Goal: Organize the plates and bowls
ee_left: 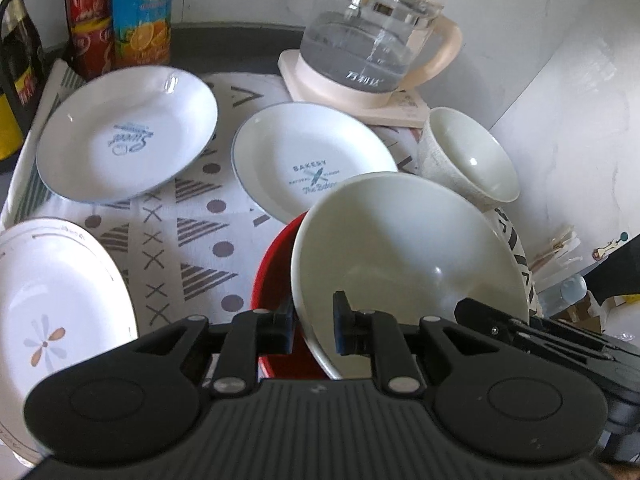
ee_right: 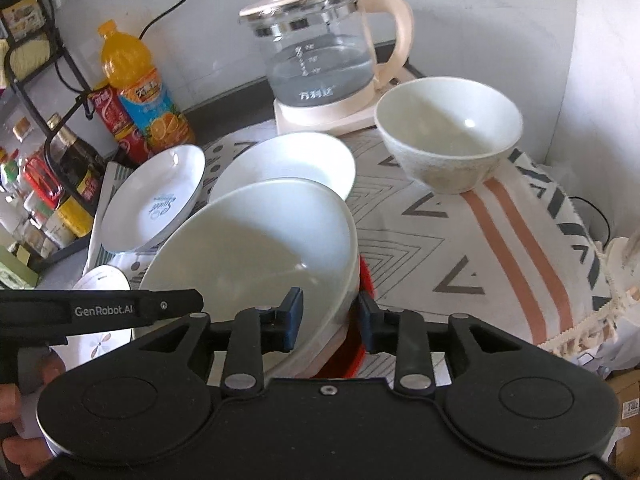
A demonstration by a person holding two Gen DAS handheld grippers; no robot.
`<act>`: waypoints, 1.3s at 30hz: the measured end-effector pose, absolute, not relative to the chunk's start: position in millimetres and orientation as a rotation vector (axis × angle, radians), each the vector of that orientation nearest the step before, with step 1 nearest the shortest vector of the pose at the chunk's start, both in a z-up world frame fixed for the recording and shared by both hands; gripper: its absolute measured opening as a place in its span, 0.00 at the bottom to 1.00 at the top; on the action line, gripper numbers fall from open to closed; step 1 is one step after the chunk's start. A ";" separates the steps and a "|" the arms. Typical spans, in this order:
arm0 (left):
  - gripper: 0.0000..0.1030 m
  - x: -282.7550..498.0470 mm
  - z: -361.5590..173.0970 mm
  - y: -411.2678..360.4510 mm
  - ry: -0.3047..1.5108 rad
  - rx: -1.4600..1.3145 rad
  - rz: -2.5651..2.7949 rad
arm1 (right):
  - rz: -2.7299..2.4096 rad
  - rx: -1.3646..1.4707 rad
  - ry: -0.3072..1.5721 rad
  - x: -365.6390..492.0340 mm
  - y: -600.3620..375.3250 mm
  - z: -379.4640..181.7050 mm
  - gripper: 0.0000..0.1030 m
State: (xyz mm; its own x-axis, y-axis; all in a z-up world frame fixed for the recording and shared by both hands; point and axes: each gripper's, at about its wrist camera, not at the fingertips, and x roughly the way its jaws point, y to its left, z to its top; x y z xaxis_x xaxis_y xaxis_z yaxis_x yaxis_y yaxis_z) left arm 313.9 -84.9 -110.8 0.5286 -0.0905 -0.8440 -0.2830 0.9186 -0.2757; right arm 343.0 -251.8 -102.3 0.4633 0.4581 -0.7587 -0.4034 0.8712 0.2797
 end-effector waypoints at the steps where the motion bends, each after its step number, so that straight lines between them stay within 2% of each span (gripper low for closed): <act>1: 0.15 314.4 -112.2 -84.3 1.020 -0.403 0.122 | 0.536 0.066 0.962 343.8 -250.9 -104.0 0.30; 13: 0.20 314.3 -104.4 -76.0 1.034 -0.427 0.149 | 0.530 0.100 1.001 344.2 -252.0 -101.7 0.31; 14: 0.22 315.1 -102.4 -75.7 1.035 -0.426 0.149 | 0.529 0.112 1.000 344.1 -254.4 -98.7 0.34; 15: 0.23 315.4 -99.7 -74.8 1.031 -0.427 0.151 | 0.528 0.117 0.987 344.0 -256.5 -95.6 0.42; 16: 0.25 316.2 -97.7 -73.5 1.032 -0.436 0.151 | 0.517 0.108 0.970 343.4 -258.0 -91.4 0.45; 17: 0.30 316.2 -94.7 -73.0 1.022 -0.435 0.158 | 0.512 0.101 0.946 342.5 -260.1 -87.0 0.47; 20: 0.41 316.8 -81.5 -74.8 0.979 -0.414 0.162 | 0.500 0.122 0.922 345.2 -268.5 -77.7 0.47; 27: 0.45 328.9 -66.7 -84.9 0.940 -0.391 0.117 | 0.449 0.141 0.890 354.5 -287.7 -71.9 0.51; 31: 0.50 338.8 -65.9 -93.1 0.929 -0.376 0.103 | 0.416 0.154 0.885 359.9 -297.8 -71.5 0.53; 34: 0.52 347.3 -67.1 -99.6 0.934 -0.368 0.092 | 0.395 0.161 0.865 363.8 -305.5 -70.7 0.63; 37: 0.65 356.2 -67.6 -104.8 0.935 -0.360 0.092 | 0.385 0.174 0.846 368.8 -311.6 -69.9 0.73; 39: 0.68 362.0 -67.5 -107.5 0.933 -0.362 0.090 | 0.369 0.180 0.831 371.7 -315.3 -68.8 0.85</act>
State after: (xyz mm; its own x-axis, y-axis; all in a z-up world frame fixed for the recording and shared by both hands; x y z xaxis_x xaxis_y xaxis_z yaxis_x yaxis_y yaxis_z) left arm 362.0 -107.5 -67.5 0.5967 -0.0793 -0.7986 -0.2309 0.9361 -0.2655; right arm 371.7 -315.3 -68.8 0.6156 0.3883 -0.6858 -0.2492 0.9215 0.2980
